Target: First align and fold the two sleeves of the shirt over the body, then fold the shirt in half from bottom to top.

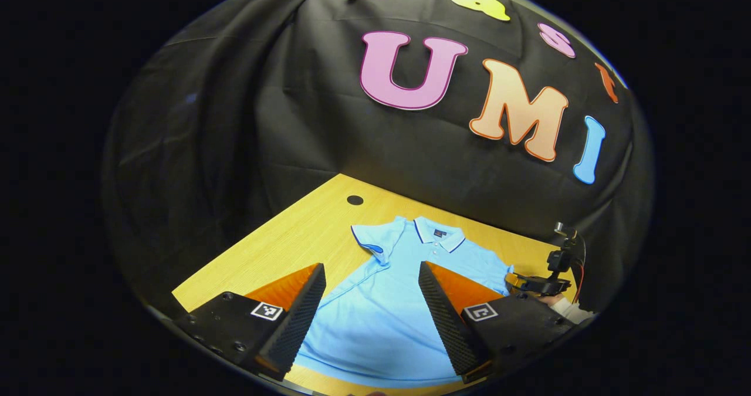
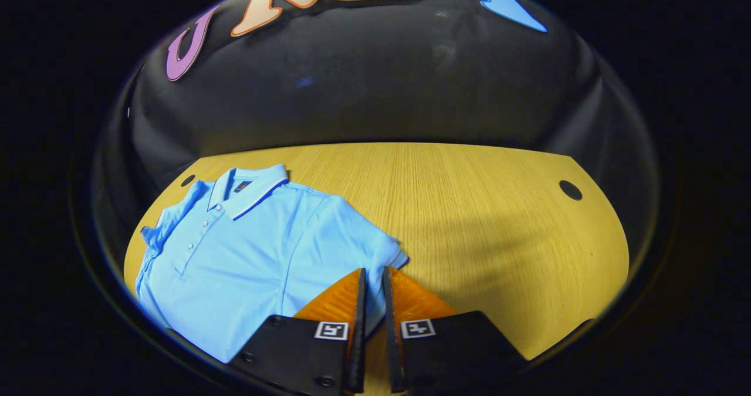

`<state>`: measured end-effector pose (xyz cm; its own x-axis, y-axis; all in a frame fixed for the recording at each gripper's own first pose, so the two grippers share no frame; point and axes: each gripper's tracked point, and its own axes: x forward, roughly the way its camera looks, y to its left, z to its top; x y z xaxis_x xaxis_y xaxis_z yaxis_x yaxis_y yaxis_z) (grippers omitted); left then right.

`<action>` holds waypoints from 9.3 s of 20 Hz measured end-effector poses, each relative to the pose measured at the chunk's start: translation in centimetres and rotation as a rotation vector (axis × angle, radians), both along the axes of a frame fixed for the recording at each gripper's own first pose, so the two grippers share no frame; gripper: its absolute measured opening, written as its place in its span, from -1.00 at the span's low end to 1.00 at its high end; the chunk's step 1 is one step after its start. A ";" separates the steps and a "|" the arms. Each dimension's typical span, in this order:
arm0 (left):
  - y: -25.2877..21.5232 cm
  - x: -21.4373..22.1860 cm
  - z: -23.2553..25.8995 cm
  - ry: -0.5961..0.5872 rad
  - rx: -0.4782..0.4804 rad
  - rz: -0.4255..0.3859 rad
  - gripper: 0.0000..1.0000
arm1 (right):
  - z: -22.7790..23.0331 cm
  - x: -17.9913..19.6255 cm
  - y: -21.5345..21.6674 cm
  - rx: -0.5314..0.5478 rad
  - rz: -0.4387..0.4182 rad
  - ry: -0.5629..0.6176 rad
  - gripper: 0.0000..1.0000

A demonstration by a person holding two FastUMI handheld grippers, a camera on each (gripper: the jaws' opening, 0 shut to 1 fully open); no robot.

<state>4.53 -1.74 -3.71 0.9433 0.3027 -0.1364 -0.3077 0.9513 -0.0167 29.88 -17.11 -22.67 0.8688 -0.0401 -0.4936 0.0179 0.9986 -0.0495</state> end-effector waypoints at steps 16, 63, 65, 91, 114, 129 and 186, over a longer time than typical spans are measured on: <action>0.1 -0.9 -1.2 0.028 -0.008 0.018 0.92 | 3.6 -0.4 18.5 0.420 0.261 -0.064 -0.83; 12.0 28.4 -12.3 0.346 0.176 -0.230 -0.18 | 8.7 -26.6 9.0 0.286 -0.342 -0.038 0.95; 11.6 28.4 -12.1 0.349 0.179 -0.247 -0.57 | 8.9 -26.5 9.2 0.282 -0.341 -0.042 0.95; -5.0 25.5 -12.4 0.363 0.142 -0.526 0.58 | 7.7 -28.5 12.0 0.269 -0.321 -0.086 0.94; 9.7 -8.3 -22.7 0.429 0.045 -0.206 0.94 | -5.1 -37.0 13.4 0.004 0.047 0.098 0.96; 5.8 -7.2 -25.2 0.398 0.181 -0.250 0.29 | -8.5 -37.1 15.0 -0.073 0.162 0.129 0.67; 8.3 29.5 -4.2 0.186 0.141 -0.227 0.93 | 8.8 1.8 13.0 0.118 -0.111 -0.200 0.95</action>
